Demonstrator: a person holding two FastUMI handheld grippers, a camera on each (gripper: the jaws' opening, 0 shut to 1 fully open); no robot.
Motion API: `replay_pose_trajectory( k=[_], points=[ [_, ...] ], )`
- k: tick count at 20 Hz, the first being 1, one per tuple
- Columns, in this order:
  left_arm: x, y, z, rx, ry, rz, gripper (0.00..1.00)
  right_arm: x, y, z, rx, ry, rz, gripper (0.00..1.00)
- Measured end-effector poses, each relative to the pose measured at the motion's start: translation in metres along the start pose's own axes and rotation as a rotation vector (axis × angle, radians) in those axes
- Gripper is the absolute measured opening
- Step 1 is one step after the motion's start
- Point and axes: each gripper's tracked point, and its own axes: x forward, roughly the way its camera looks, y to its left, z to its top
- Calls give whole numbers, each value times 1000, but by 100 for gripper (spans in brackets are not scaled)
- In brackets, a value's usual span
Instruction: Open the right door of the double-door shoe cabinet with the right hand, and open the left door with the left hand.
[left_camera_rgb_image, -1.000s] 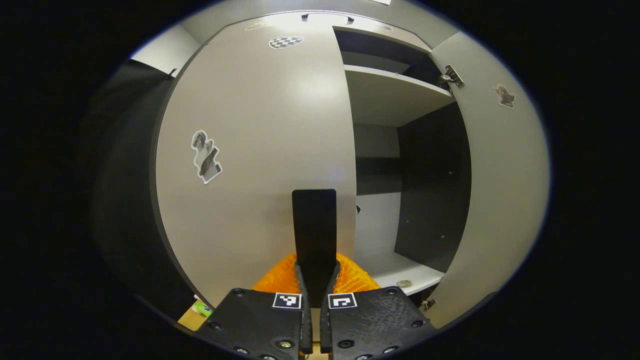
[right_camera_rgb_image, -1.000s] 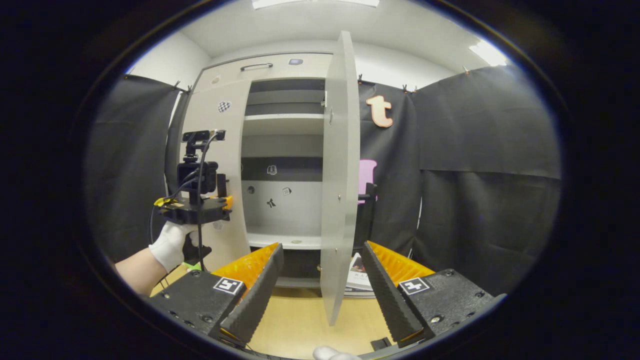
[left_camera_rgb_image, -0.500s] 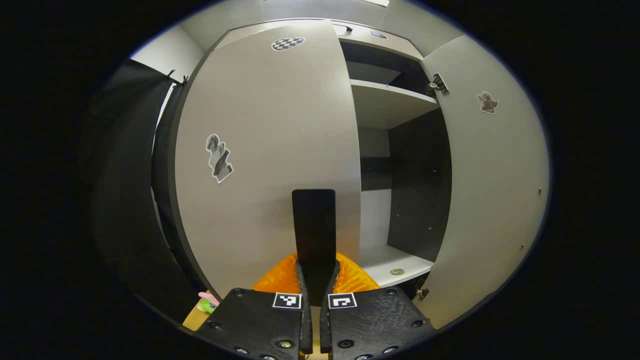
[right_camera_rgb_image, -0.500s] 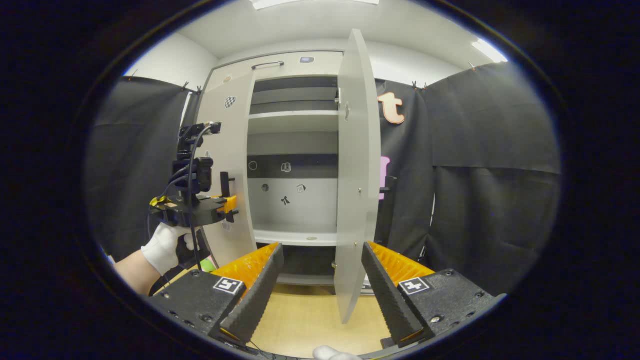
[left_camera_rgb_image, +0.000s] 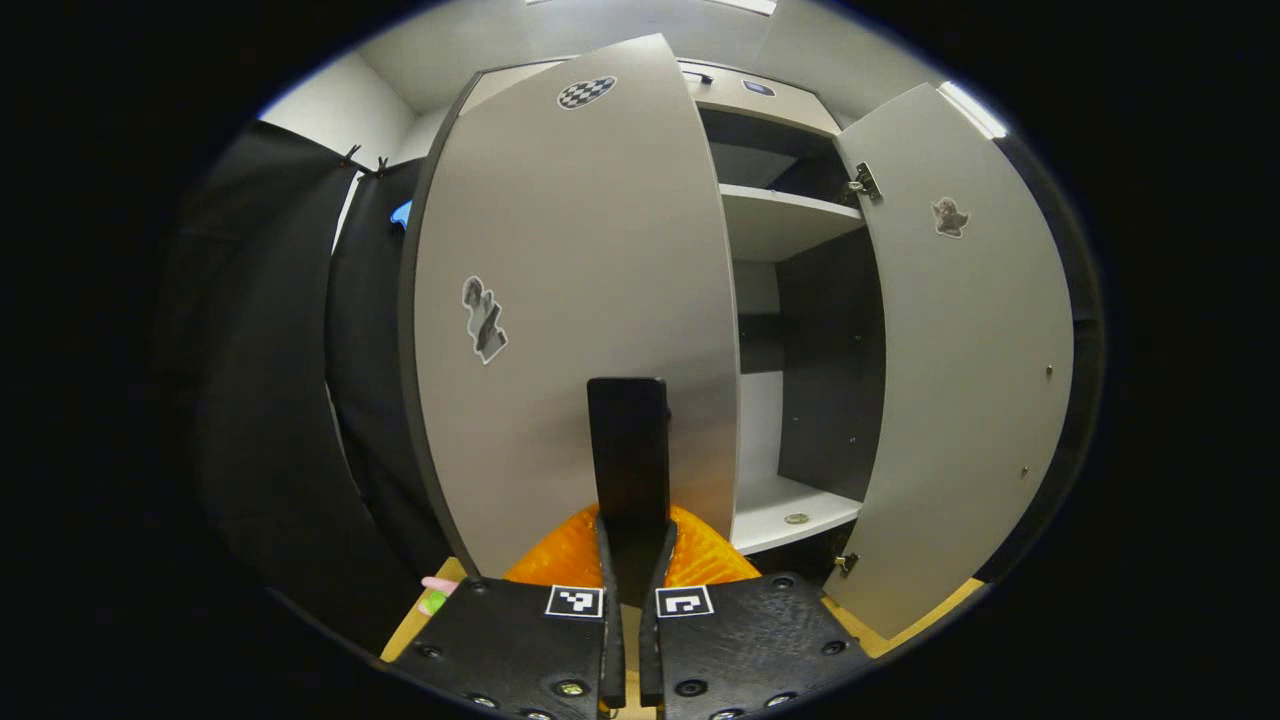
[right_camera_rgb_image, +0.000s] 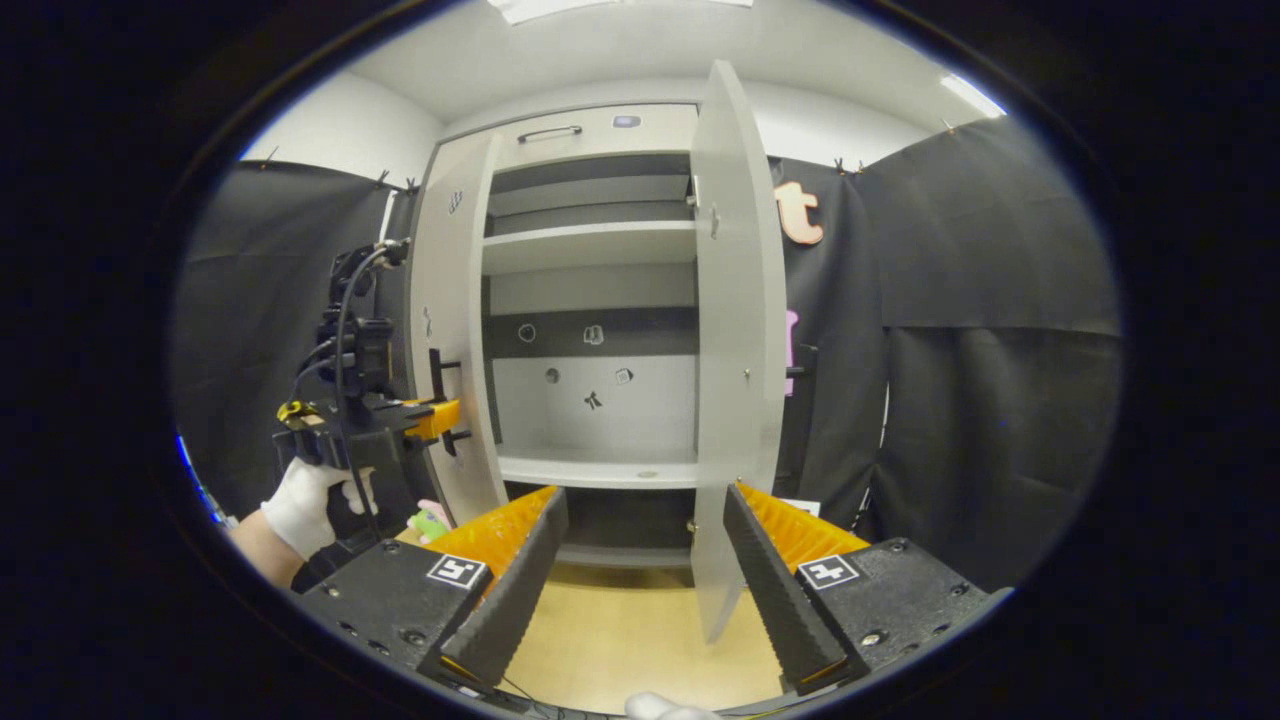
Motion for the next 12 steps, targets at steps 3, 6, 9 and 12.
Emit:
replay_pose_trajectory(
  k=[3, 6, 9, 12],
  points=[
    [-7, 7, 0, 10, -7, 18, 5, 0, 8, -3, -3, 7, 19, 98],
    [-14, 16, -1, 19, -1, 40, 5, -2, 15, -1, -7, 3, 40, 98],
    [-22, 25, -1, 28, -6, 70, 5, -3, 19, 1, -5, -3, 56, 98],
    [-29, 37, -4, 15, -2, 93, 0, -6, 28, -2, -4, -1, 81, 98]
  ],
)
